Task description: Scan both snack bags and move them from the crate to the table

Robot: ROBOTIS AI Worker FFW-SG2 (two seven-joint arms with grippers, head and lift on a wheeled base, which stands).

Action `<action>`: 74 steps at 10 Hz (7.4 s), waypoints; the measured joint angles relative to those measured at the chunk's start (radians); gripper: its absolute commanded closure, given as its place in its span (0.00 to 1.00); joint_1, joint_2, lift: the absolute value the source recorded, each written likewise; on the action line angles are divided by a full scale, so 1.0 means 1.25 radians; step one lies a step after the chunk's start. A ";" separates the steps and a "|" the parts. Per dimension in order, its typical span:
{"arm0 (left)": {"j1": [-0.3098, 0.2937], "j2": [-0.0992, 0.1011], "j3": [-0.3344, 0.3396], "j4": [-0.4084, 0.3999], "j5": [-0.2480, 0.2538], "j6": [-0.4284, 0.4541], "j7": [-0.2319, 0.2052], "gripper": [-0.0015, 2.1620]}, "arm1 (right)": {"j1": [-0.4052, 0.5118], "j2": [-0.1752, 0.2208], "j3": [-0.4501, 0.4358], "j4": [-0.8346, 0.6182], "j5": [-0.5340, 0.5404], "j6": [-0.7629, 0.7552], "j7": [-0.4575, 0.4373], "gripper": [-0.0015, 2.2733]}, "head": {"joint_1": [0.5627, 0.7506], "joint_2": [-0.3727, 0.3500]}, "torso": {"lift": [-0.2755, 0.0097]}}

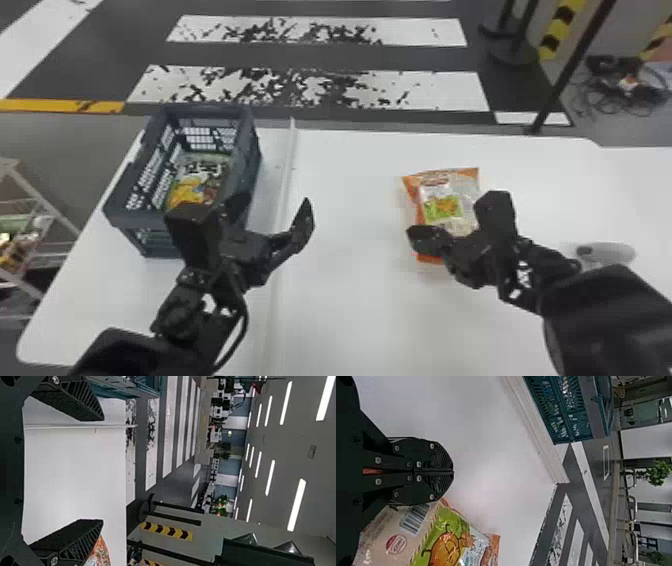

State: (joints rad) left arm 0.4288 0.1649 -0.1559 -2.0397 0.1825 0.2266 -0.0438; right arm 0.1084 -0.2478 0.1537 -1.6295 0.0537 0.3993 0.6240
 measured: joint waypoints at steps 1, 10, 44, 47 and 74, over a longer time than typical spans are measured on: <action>-0.001 0.001 -0.001 0.000 0.000 0.000 -0.001 0.04 | 0.015 -0.006 -0.008 -0.024 -0.001 0.005 0.003 0.99 | 0.70 0.52 | 0.66; 0.007 0.000 0.003 -0.002 -0.001 0.002 0.000 0.04 | -0.058 0.000 -0.067 0.032 -0.034 -0.056 -0.080 0.99 | 0.70 0.45 | 0.66; 0.025 -0.001 0.034 0.002 -0.010 -0.018 -0.023 0.04 | 0.247 0.006 -0.467 -0.026 -0.184 -0.182 -0.122 0.06 | 0.70 0.03 | 0.66; 0.026 -0.001 0.035 0.011 -0.007 -0.032 -0.027 0.04 | 0.238 -0.010 -0.488 0.043 -0.181 -0.215 -0.118 0.06 | 0.70 0.03 | 0.66; 0.044 -0.008 0.054 0.026 -0.002 -0.069 -0.028 0.04 | 0.329 0.042 -0.235 -0.333 -0.018 0.051 -0.153 0.99 | 0.70 0.35 | 0.66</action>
State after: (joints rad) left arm 0.4841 0.1548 -0.0889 -2.0070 0.1795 0.1404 -0.0793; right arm 0.5197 -0.1948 -0.1397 -2.0462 0.0315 0.4636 0.4331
